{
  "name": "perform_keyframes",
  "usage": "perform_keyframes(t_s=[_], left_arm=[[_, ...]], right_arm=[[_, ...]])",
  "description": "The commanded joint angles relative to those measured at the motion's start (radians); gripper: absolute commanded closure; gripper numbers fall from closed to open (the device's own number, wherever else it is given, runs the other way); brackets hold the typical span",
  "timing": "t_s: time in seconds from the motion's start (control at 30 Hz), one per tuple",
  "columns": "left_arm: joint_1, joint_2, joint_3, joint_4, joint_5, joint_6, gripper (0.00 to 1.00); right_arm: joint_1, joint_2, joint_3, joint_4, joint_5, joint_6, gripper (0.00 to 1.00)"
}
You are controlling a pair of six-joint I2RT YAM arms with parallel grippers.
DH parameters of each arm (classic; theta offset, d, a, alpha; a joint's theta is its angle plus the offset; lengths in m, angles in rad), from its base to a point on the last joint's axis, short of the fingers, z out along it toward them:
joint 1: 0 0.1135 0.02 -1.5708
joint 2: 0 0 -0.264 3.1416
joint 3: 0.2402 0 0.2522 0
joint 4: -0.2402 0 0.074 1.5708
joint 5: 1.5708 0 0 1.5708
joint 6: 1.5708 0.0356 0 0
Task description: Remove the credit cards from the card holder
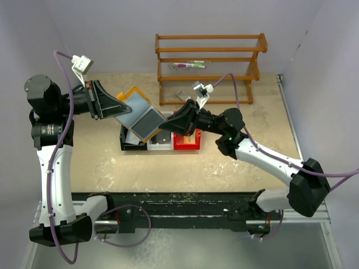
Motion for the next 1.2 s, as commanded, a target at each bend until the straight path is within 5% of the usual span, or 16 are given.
perform_keyframes(t_s=[0.0, 0.23, 0.67, 0.83, 1.03, 1.17], left_arm=[[0.001, -0.016, -0.006, 0.037, -0.011, -0.028, 0.96], [0.001, -0.021, -0.025, 0.027, -0.012, -0.012, 0.96], [0.001, -0.027, -0.063, -0.036, -0.02, 0.056, 0.96], [0.001, -0.034, -0.066, -0.089, -0.016, 0.116, 0.96], [0.001, -0.011, 0.009, -0.268, -0.044, 0.319, 0.94], [0.001, 0.015, 0.088, -0.421, -0.11, 0.492, 0.81]], right_arm=[[0.011, -0.043, 0.049, -0.011, 0.083, -0.034, 0.75], [0.026, -0.014, 0.102, -0.013, 0.098, -0.006, 0.55], [0.078, 0.089, 0.216, 0.029, 0.045, 0.033, 0.47], [0.082, 0.142, 0.259, 0.058, 0.032, 0.087, 0.58], [0.082, 0.116, 0.247, -0.043, 0.043, 0.085, 0.84], [0.082, 0.076, 0.262, -0.226, 0.092, -0.001, 0.98]])
